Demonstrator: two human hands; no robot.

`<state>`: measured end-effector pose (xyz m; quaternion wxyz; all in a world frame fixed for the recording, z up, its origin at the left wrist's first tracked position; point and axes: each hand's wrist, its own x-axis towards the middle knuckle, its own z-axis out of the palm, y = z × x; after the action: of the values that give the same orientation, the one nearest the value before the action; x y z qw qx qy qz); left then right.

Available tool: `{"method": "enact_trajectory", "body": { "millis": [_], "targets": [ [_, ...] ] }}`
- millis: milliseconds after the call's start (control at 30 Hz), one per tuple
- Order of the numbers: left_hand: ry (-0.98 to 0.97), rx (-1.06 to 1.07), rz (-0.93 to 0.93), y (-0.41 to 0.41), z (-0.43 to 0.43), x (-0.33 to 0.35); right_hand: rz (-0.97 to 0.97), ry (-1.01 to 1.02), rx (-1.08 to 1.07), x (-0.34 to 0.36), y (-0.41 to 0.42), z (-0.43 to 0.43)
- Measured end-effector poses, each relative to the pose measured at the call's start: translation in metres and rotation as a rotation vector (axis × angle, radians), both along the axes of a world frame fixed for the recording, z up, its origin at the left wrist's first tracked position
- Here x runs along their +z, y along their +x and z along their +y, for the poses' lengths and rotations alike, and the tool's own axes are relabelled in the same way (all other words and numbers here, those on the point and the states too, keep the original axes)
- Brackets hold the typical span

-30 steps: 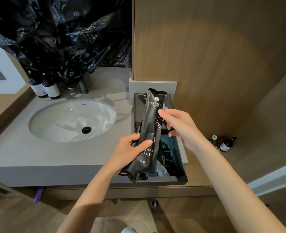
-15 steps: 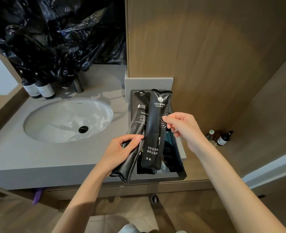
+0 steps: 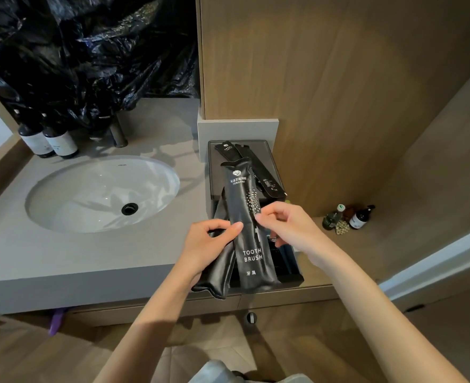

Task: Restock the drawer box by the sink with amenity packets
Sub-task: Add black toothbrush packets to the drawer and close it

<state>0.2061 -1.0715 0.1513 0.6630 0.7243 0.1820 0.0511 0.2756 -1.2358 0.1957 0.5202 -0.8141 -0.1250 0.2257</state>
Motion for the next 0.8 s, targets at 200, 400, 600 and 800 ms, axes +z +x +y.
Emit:
{"method": "enact_trajectory", "body": {
  "millis": [200, 400, 600, 800],
  "targets": [
    [0.081, -0.011, -0.063, 0.001, -0.001, 0.002, 0.017, -0.006, -0.108, -0.020, -0.010, -0.017],
    [0.202, 0.092, -0.058, -0.004, 0.038, -0.006, 0.197, -0.044, -0.080, -0.026, -0.009, -0.047],
    [0.191, 0.071, -0.048, -0.009, 0.046, -0.011, 0.284, -0.182, -0.043, -0.051, -0.005, -0.040],
    [0.230, 0.087, -0.046, -0.015, 0.044, -0.012, 0.267, -0.224, -0.123, -0.068, 0.016, -0.014]
  ]
}}
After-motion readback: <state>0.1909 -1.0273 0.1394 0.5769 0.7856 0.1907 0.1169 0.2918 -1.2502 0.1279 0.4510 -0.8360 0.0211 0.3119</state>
